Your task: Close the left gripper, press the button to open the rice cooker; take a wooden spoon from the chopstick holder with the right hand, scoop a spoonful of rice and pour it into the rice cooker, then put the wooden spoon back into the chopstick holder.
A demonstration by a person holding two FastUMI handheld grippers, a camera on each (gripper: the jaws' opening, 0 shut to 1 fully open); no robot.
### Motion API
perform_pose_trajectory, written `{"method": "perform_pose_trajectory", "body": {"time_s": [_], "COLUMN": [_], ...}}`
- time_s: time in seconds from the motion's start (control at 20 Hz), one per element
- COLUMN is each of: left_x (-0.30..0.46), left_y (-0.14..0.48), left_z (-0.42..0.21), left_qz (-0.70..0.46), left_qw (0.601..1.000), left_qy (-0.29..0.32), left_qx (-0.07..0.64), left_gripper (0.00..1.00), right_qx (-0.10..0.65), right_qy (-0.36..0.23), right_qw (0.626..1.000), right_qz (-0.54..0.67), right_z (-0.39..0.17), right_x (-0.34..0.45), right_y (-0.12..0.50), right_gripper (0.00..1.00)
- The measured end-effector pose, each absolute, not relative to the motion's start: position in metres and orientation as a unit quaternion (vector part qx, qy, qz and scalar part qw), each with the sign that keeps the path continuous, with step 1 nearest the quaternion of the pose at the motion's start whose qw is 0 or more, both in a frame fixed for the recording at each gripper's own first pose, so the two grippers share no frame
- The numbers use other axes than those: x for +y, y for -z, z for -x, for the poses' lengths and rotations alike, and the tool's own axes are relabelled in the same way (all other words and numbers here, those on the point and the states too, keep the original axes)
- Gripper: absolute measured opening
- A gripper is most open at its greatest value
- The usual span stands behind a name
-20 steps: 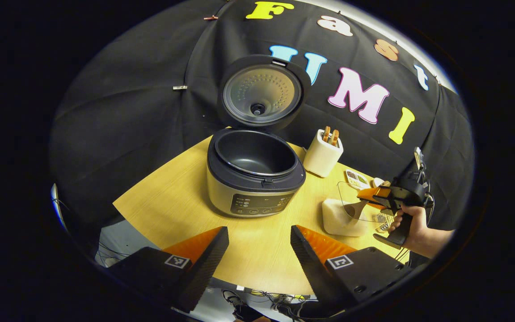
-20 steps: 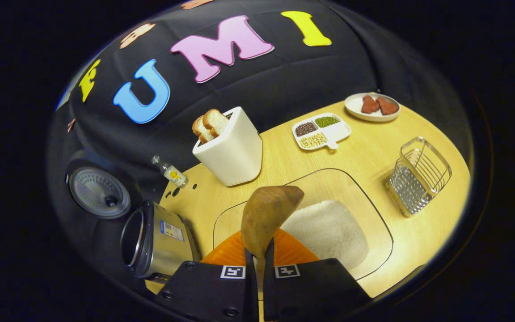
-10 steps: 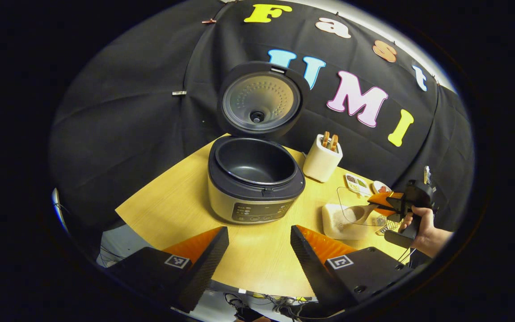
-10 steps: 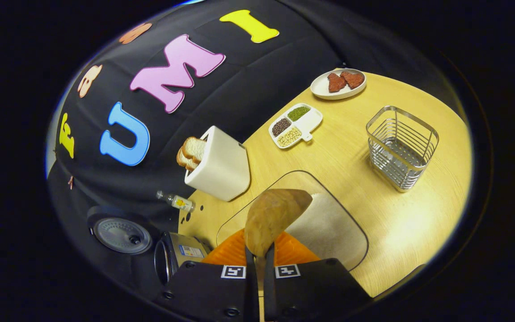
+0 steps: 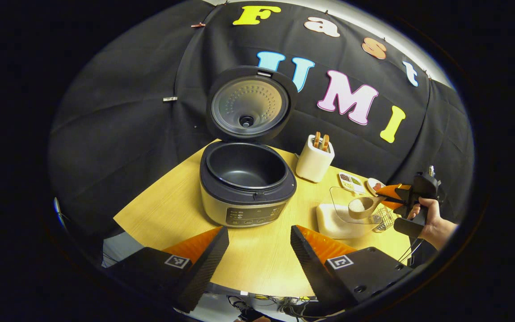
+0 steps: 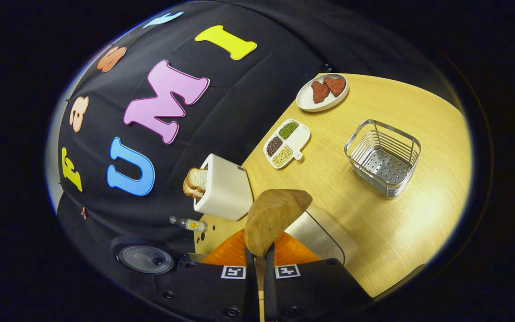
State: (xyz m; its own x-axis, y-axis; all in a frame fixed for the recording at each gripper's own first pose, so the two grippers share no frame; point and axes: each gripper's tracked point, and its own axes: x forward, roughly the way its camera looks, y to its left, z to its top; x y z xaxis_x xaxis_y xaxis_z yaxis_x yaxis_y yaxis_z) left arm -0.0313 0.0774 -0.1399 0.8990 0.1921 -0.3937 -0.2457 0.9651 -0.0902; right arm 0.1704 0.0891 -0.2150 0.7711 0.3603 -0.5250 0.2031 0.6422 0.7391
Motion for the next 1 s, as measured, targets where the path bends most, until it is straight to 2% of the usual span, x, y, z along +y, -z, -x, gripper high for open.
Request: {"method": "perform_pose_trajectory", "body": {"time_s": [0.45, 1.0], "left_x": [0.083, 0.132], "left_y": [0.131, 0.118], "left_z": [0.021, 0.032], "left_qz": [0.058, 0.06], "left_qw": [0.977, 0.98], "left_qy": [-0.082, -0.081], "left_qx": [0.189, 0.17], "left_gripper": [0.96, 0.96], "right_qx": [0.31, 0.317], "right_qy": [-0.059, -0.15], "right_qw": [0.809, 0.777], "right_qz": [-0.496, -0.523], "right_z": [-0.172, -0.153], "right_x": [0.11, 0.248], "right_y": [0.16, 0.093], "right_gripper": [0.09, 0.09]}}
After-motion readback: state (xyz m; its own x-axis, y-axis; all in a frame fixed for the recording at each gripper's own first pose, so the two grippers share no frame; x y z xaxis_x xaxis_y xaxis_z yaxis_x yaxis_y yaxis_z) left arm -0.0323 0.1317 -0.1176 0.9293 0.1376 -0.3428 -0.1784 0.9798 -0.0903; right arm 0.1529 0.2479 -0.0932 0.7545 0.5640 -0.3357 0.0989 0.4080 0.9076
